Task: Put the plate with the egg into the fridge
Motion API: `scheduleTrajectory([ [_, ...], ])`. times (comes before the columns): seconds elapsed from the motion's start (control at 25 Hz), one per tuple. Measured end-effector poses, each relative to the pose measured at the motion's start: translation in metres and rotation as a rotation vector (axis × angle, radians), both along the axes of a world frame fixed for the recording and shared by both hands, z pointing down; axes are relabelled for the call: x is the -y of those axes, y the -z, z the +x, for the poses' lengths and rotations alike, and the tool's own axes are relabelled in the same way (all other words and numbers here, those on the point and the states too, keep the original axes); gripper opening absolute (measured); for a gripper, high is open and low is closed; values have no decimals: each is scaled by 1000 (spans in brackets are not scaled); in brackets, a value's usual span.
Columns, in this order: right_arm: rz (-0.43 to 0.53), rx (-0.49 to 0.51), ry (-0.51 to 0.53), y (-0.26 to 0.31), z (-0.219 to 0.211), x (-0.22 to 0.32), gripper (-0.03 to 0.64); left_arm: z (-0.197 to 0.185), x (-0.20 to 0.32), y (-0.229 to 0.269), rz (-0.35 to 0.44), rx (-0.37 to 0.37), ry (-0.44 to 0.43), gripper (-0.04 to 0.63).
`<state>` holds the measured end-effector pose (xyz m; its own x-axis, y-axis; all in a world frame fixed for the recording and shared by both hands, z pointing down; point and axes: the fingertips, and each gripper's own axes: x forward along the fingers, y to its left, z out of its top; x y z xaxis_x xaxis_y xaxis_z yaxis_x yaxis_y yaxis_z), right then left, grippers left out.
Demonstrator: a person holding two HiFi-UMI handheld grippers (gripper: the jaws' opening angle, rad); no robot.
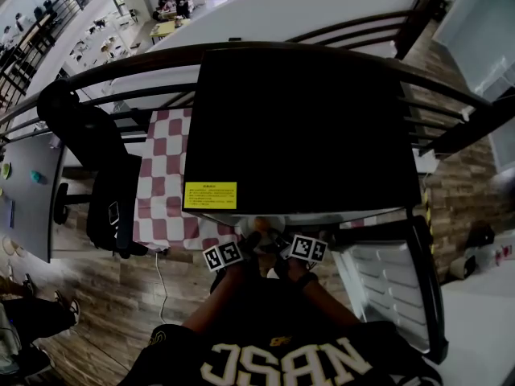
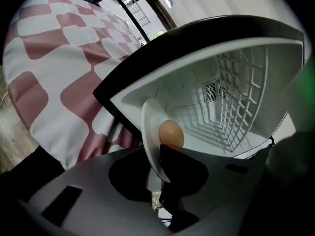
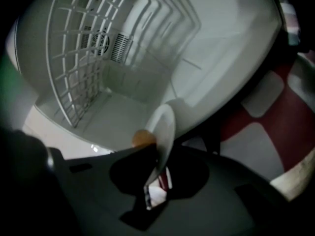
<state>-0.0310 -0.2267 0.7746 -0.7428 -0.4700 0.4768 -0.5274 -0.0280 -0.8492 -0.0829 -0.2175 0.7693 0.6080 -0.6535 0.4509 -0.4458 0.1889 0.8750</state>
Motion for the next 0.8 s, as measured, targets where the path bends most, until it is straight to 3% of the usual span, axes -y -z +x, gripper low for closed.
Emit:
scheduleTrajectory([
  [0.8, -15, 53, -78, 6, -6, 36, 55, -7, 39, 1, 5, -35, -16, 60],
])
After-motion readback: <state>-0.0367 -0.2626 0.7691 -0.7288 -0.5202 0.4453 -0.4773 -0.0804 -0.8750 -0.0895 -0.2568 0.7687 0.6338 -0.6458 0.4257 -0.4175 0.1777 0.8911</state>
